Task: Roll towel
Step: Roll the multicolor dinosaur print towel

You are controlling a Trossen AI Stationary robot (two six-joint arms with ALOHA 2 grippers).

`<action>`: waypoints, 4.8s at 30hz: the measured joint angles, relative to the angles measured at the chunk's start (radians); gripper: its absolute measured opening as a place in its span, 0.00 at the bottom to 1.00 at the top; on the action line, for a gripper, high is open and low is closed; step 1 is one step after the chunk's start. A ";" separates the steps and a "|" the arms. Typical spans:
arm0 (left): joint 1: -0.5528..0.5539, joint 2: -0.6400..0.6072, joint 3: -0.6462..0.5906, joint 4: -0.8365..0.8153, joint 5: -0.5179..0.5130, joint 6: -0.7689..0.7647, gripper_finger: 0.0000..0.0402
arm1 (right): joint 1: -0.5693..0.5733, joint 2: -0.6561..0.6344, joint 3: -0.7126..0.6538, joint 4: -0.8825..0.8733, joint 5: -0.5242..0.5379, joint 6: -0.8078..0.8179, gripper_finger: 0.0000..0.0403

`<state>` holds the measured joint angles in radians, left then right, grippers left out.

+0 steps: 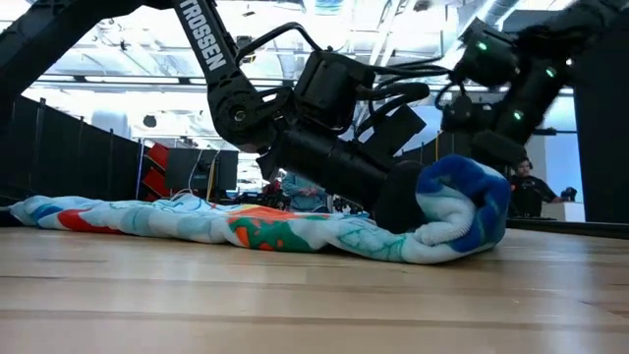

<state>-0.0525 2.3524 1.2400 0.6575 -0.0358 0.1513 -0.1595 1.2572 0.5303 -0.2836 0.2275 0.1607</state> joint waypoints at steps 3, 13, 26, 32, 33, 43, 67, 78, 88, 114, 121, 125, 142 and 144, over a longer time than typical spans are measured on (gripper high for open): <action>-0.001 0.000 0.000 0.000 -0.003 -0.001 0.00 | -0.036 0.018 0.103 -0.106 0.001 -0.054 0.00; -0.001 0.000 0.000 0.001 -0.012 0.011 0.00 | 0.133 -0.018 0.092 -0.056 -0.017 -0.017 0.00; 0.011 0.000 0.002 0.001 0.031 0.013 0.00 | 0.505 -0.043 -0.144 0.325 0.146 0.277 0.16; 0.018 0.003 0.041 -0.023 0.066 0.002 0.00 | 0.506 -0.041 -0.143 0.310 0.242 0.303 0.40; 0.020 0.003 0.047 -0.032 0.066 0.000 0.00 | 0.508 -0.041 -0.143 0.310 0.250 0.303 0.44; 0.045 0.004 0.062 -0.052 0.079 -0.032 0.00 | 0.528 0.067 -0.142 0.402 0.256 0.303 0.52; 0.098 -0.086 0.057 -0.137 0.200 0.095 0.00 | 0.551 0.250 -0.139 0.474 0.288 0.391 0.51; 0.109 -0.087 0.059 -0.137 0.353 0.148 0.00 | 0.551 0.251 -0.141 0.476 0.281 0.390 0.51; 0.119 -0.069 0.137 -0.235 0.348 0.186 0.01 | 0.551 0.252 -0.142 0.487 0.275 0.390 0.51; 0.137 -0.080 0.228 -0.543 0.292 0.284 0.53 | 0.542 0.234 -0.127 0.484 0.258 0.387 0.51; 0.140 -0.081 0.166 -0.492 0.285 0.256 0.53 | 0.531 0.086 -0.044 0.112 0.229 0.453 0.51; 0.140 -0.080 0.163 -0.473 0.284 0.235 0.53 | 0.538 0.021 -0.026 -0.047 0.230 0.521 0.54; 0.129 -0.077 0.163 -0.458 0.271 0.204 0.53 | 0.538 0.224 -0.044 0.197 0.210 0.529 0.56; 0.125 -0.077 0.163 -0.458 0.270 0.204 0.53 | 0.531 0.207 -0.034 0.189 0.203 0.502 0.56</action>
<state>0.0730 2.2757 1.4025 0.1994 0.2337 0.3557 0.3719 1.4643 0.4959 -0.0944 0.4309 0.6629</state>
